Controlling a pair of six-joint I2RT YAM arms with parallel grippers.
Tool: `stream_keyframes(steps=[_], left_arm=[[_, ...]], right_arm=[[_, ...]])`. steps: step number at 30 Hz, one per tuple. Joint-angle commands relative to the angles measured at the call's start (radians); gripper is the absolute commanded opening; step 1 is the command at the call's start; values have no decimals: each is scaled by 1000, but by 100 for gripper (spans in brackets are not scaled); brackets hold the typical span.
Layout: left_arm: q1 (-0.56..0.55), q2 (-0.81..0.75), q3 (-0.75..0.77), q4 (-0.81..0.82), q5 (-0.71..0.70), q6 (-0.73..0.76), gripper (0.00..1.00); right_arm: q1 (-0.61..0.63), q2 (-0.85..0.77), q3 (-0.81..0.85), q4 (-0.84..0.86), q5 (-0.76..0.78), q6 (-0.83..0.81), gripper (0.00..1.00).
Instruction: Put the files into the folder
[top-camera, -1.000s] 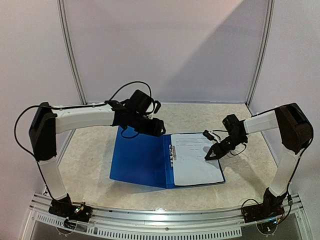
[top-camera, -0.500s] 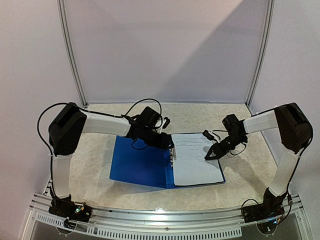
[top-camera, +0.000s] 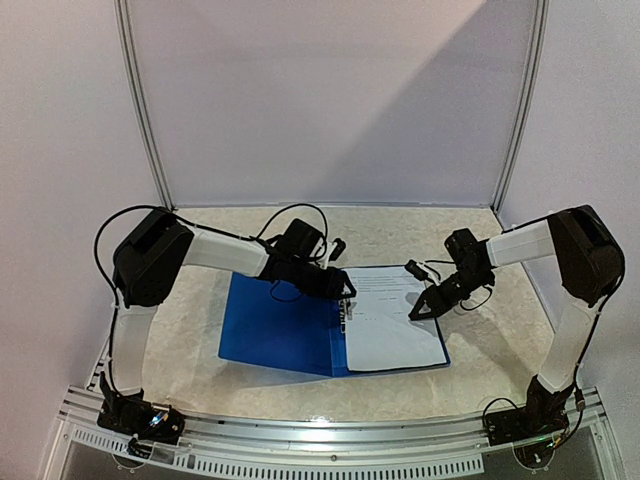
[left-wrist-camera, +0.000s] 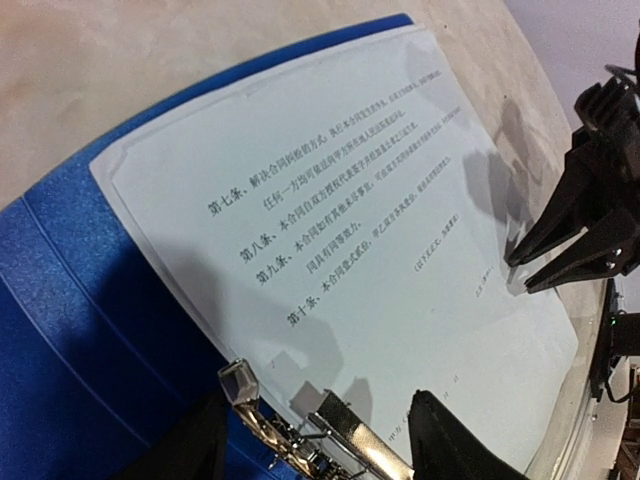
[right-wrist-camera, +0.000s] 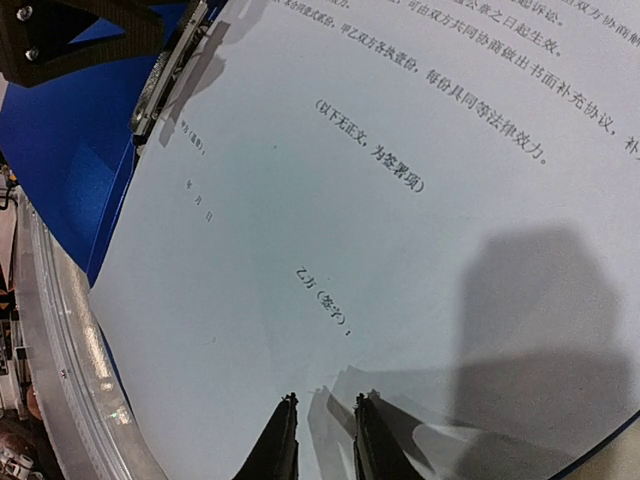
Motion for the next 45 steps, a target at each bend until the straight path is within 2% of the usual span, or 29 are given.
stream_keyframes(steps=[1,11,22,32,45], left_arm=[[13,21,-2,39,64,-21,61],[36,-52,-137,277,154,-105,54],[38,-101,-206,408,212,-164,51],[38,-107,-245,459,261,-184,48],[20,-196,-314,467,277,-200,47]], right_arm=[[10,66,-25,-41,93,-8,20],[10,74,-24,-41,98,-8,20],[10,77,-24,-43,100,-5,20],[10,80,-23,-46,101,-7,20],[10,74,-21,-48,107,-5,20]])
